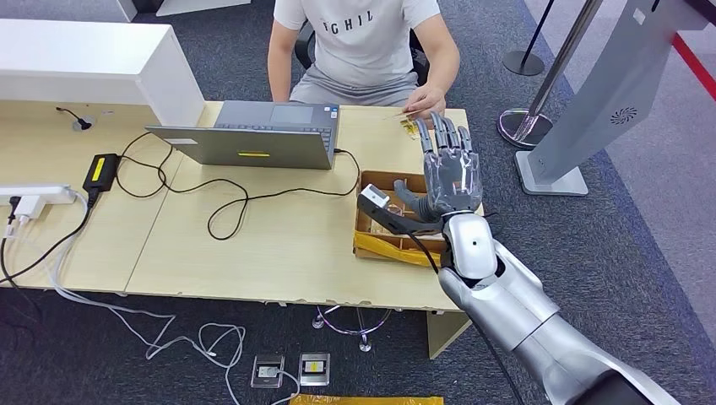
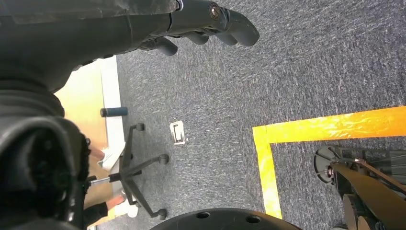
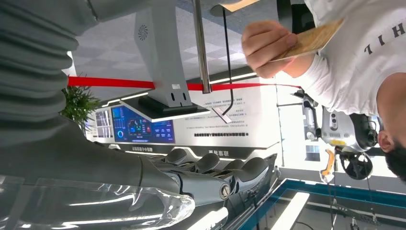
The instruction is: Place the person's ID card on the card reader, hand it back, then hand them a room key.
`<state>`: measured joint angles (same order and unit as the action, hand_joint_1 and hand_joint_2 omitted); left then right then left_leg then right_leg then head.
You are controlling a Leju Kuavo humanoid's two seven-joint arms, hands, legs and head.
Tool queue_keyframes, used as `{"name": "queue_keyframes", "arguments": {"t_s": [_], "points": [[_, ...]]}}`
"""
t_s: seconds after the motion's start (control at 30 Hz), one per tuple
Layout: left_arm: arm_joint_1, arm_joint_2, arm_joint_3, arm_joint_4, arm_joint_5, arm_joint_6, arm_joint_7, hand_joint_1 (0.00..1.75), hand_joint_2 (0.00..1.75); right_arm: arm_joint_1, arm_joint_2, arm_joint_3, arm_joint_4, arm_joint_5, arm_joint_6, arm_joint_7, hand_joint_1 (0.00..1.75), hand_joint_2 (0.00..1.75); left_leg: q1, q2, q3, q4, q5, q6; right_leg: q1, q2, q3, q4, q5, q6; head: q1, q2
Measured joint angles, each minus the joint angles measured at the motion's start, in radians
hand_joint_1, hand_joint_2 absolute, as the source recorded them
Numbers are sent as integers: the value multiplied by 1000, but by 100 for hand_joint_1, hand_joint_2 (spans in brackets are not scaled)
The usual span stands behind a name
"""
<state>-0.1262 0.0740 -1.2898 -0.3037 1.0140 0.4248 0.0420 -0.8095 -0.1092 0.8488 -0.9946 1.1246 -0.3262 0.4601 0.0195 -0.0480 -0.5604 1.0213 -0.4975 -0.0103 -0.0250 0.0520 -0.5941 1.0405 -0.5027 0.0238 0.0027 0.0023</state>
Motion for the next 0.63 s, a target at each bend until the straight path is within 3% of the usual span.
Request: {"name": "queue_keyframes", "arguments": {"t_s": [0.47,0.63], "points": [[0,0,0,0,-1,-4,0,0,0,0,7,-3,26,-5,-3,-11,0,0,0,0,0,0,0,0,0,0,0,0,0,0,0,0],[1,-3,0,0,-5,-14,2,0,0,0,-5,-46,28,-149,35,1,0,0,0,0,1,0,0,0,0,0,0,0,0,0,0,0]]}}
